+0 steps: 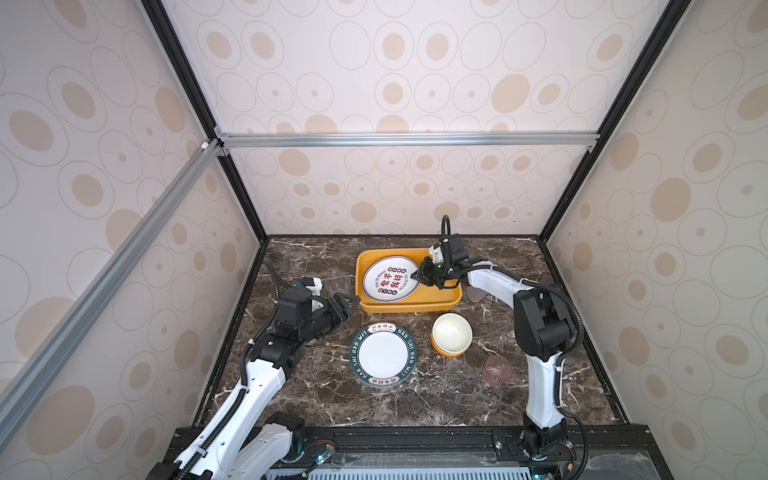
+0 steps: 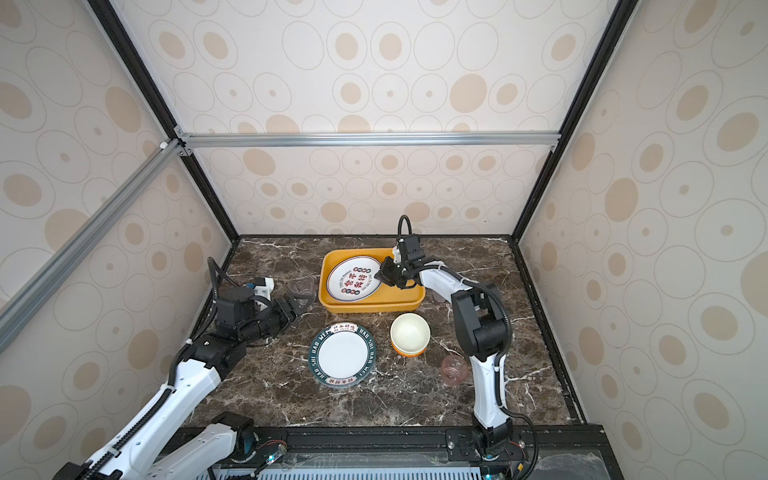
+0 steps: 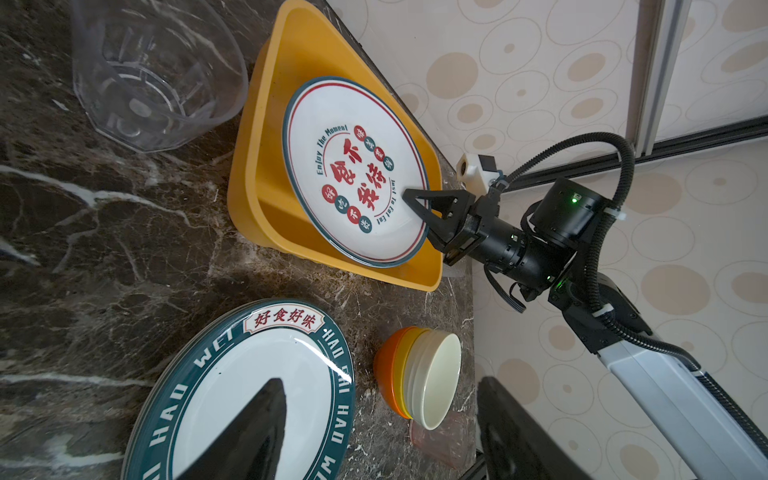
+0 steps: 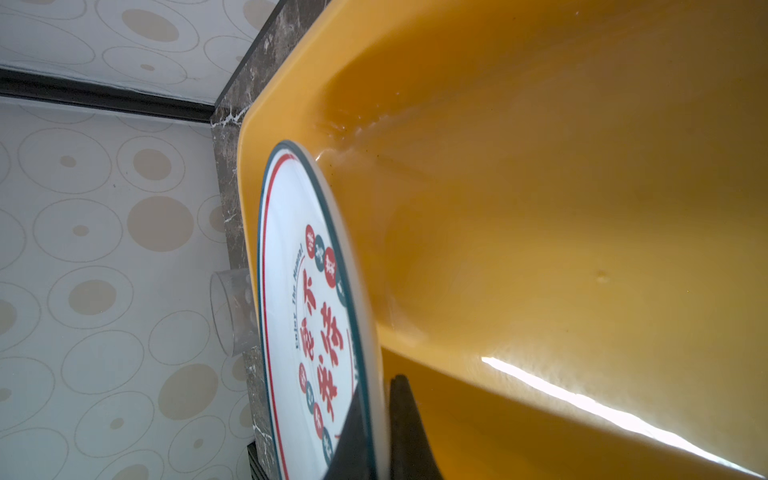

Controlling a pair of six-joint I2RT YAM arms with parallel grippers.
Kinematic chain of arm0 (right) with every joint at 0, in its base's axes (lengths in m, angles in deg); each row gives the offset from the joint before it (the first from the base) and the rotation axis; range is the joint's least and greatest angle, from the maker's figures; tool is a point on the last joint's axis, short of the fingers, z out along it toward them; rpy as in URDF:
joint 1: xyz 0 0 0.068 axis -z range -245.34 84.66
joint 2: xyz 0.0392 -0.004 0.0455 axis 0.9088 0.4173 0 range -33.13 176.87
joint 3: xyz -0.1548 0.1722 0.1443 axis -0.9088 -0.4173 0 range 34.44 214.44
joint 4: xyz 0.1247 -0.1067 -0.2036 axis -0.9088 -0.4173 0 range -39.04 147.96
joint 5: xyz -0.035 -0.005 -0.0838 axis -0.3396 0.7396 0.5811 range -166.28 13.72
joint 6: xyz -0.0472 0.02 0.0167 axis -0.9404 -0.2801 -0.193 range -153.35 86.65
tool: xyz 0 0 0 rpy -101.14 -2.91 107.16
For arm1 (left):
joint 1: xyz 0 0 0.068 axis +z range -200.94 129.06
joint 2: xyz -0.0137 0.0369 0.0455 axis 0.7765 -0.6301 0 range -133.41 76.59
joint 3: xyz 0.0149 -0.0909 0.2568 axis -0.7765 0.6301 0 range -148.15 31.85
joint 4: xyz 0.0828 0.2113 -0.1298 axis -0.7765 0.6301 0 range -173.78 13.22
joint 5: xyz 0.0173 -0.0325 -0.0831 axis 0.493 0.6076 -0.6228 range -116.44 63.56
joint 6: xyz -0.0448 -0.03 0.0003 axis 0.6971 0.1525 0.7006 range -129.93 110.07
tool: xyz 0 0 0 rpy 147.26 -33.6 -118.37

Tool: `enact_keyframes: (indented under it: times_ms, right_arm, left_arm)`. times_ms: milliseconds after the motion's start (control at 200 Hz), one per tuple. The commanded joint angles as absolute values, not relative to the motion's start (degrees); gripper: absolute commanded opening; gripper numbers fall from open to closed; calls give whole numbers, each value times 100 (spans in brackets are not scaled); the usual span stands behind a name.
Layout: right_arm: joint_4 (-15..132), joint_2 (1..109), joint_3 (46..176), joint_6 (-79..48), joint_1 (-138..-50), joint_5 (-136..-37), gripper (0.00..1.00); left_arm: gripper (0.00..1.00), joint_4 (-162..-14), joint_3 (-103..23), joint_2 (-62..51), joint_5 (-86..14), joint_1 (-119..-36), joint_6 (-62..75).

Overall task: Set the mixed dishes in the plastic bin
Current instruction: 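Lower the plate flat into the yellow tray and open the right gripper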

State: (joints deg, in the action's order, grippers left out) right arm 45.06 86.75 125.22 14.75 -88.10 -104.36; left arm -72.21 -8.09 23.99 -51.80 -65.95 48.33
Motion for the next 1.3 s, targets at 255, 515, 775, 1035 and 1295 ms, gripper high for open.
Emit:
enact_keyframes:
  times_ms: [255, 515, 775, 1035, 1295]
  right_arm:
    - [4537, 9013, 12970, 1415, -8775, -10423, 1]
    - [4551, 9192, 13048, 1431, -8774, -10398, 2]
    - [4601, 9315, 13098, 1444, -8772, -10361, 2]
    - [4730, 9464, 13153, 1515, -8768, -10322, 2]
    - [4838, 9596, 13190, 1580, -8775, -10274, 2]
  left_arm:
    - [73, -7232, -794, 2330, -5139, -6571, 4801]
    - [73, -7226, -782, 2309, -5139, -6566, 4800]
    - [73, -7203, -771, 2308, -5133, -6570, 4801]
    - [73, -7226, -732, 2319, -5141, -6568, 4824]
    - [73, -7278, -683, 2295, -5164, -6567, 4842]
